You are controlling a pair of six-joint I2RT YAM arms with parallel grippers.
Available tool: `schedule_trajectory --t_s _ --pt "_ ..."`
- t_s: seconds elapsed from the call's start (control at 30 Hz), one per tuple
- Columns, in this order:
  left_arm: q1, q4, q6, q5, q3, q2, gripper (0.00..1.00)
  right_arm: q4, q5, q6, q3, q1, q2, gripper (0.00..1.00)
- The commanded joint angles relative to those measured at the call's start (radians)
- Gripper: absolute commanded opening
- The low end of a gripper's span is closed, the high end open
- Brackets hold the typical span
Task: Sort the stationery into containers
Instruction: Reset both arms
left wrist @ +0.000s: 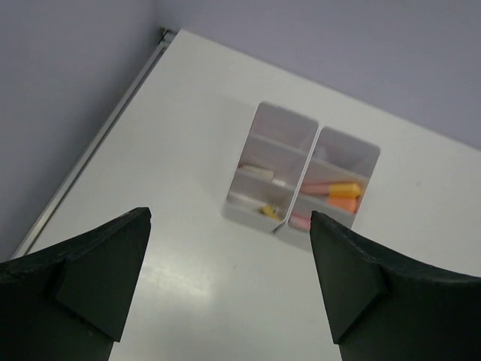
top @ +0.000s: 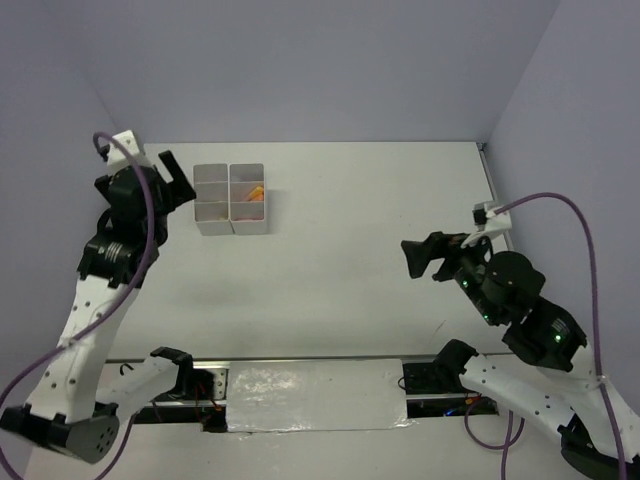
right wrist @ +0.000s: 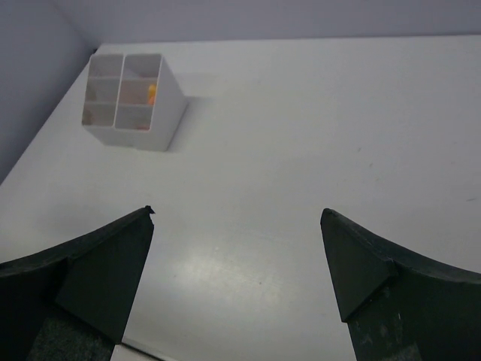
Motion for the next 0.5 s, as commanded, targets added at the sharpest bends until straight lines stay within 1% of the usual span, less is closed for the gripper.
schedule_trajectory --t_s 0.0,0.07,0.1,0.13,0.17,0.23,0.27,0.3,0.47 --pt "0.001 -0.198 -0.007 0.018 -0.080 -0.125 0.99 -0.140 0.152 -0.045 0.110 -0.003 -0.006 1.00" --pt "0.003 -0.218 0.011 0.017 -0.112 -0.195 0.99 -0.179 0.179 -0.047 0.161 0.015 -0.012 1.00" --pt "0.003 -0.230 0.016 0.017 -0.130 -0.261 0.99 -0.185 0.176 -0.051 0.170 0.020 -0.019 1.00" --pt "0.003 -0.267 0.017 0.021 -0.138 -0.293 0.99 -0.209 0.171 -0.053 0.195 0.020 -0.021 1.00" --pt "0.003 -0.273 0.024 0.046 -0.161 -0.362 0.99 -0.226 0.183 -0.048 0.209 0.021 -0.022 1.00" --pt "0.003 -0.281 0.034 0.081 -0.190 -0.433 0.99 -0.272 0.192 -0.045 0.239 0.020 -0.024 1.00" --pt "0.003 -0.283 0.034 0.098 -0.216 -0.495 0.99 -0.283 0.194 -0.043 0.250 0.021 -0.027 1.00" --pt "0.001 -0.286 0.034 0.134 -0.227 -0.520 0.99 -0.295 0.193 -0.042 0.258 0.020 -0.033 1.00" --pt "0.003 -0.381 0.008 0.196 -0.216 -0.626 0.99 -0.340 0.177 -0.040 0.293 0.020 -0.079 1.00"
